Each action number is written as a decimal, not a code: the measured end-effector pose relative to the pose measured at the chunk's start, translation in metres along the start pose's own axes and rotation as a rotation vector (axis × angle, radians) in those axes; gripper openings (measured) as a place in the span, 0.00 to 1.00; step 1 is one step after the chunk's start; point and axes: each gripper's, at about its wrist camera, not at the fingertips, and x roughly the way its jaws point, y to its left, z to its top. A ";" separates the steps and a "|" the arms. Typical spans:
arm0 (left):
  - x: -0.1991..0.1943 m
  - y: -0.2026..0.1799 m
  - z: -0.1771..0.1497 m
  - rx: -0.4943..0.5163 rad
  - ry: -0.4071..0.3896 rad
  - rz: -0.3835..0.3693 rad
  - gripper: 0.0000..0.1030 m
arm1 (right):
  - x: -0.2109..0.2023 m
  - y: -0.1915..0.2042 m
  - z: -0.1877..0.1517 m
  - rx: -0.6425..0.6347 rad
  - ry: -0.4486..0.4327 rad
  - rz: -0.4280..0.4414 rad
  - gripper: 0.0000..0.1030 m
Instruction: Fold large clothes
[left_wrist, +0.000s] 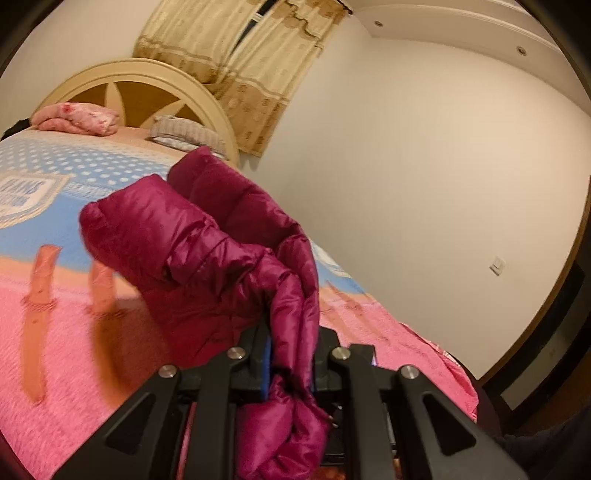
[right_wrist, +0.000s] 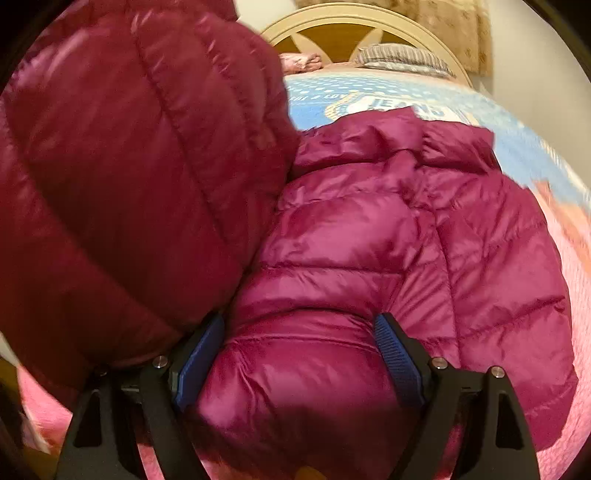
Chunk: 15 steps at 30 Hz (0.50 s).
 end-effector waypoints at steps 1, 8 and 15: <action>0.005 -0.004 0.001 0.010 0.000 -0.003 0.14 | -0.010 -0.012 -0.002 0.029 -0.007 0.021 0.82; 0.067 -0.040 0.011 0.122 0.026 -0.017 0.14 | -0.078 -0.081 -0.025 0.151 -0.118 0.021 0.82; 0.138 -0.049 -0.018 0.234 0.136 -0.046 0.14 | -0.120 -0.145 -0.036 0.327 -0.225 -0.050 0.82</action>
